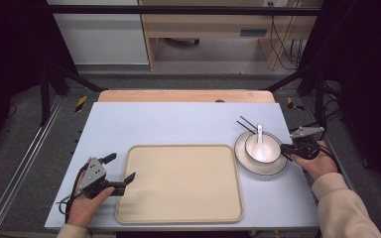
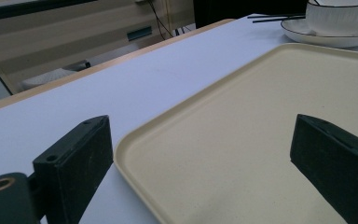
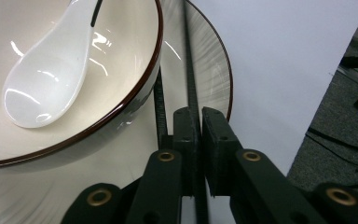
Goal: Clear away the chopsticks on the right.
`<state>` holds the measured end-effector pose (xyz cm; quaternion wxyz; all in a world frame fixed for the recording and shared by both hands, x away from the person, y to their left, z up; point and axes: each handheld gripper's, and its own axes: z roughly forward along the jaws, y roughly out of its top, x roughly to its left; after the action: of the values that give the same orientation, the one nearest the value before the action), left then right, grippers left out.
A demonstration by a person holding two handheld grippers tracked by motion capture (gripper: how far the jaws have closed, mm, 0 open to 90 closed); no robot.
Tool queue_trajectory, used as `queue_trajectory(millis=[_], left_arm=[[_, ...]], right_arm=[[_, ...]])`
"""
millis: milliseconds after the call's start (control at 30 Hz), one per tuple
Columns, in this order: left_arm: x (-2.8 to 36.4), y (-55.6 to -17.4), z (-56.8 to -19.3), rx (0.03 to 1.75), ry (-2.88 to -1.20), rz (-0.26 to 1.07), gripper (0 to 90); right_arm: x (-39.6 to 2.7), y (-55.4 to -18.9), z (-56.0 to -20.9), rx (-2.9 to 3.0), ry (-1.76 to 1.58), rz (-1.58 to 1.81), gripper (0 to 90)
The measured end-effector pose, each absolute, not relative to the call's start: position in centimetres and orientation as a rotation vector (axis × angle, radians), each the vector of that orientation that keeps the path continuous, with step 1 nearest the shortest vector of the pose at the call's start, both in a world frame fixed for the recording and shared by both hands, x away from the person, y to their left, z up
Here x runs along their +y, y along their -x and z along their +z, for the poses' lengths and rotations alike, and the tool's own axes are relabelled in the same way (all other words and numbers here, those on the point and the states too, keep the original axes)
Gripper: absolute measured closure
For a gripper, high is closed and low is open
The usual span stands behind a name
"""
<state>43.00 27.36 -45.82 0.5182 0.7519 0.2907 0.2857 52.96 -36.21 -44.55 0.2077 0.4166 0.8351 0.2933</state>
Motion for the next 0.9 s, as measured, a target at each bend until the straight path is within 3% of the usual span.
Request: queue_trajectory(millis=[467,900], left_arm=[[27.6,-42.9,-45.7,0.711,-1.796,0.703,5.5],[27.7,-42.9,-45.6,0.722,-1.79,0.708,5.5]], right_arm=[[-35.9,-50.8,-42.2,2.181,-1.239,0.892,85.5],[-28.3,-42.8,-37.2,2.055,-1.08,1.008,85.5]])
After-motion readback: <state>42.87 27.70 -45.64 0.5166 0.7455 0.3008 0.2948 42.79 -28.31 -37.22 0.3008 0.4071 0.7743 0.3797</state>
